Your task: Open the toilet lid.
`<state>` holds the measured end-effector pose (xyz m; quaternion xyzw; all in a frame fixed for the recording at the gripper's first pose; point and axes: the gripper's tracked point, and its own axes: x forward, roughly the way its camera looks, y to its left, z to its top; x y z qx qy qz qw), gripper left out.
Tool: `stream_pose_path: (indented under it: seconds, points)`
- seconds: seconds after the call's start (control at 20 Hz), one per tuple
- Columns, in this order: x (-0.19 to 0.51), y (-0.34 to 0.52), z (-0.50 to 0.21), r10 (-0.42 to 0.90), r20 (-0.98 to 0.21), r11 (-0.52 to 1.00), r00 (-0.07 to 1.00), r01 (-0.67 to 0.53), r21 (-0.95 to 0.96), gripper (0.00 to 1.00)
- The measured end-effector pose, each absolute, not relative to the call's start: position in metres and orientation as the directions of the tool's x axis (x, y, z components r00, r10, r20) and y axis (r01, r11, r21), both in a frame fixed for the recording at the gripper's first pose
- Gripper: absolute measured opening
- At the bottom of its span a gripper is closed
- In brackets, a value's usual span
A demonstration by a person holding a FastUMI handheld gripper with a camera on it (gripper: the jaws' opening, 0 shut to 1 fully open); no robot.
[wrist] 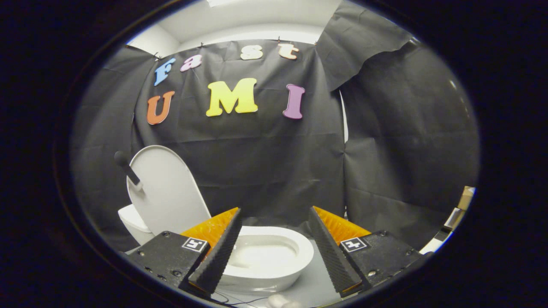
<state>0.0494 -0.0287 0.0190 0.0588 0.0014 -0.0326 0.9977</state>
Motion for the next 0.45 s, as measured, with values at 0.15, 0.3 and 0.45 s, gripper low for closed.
stream_pose_path:
  seconds: [0.15, 0.3, 0.45]
  points:
    - [0.0475, -0.0273, 0.0199, -0.065, -0.003, 0.992, 0.998, 0.064, 0.104, 0.98]
    - [0.0478, -0.0248, 0.0203, -0.067, 0.008, 0.994, 0.998, 0.066, 0.089, 0.98]
    - [0.0487, -0.0207, 0.0228, -0.059, 0.008, 0.994, 0.998, 0.058, 0.098, 0.98]
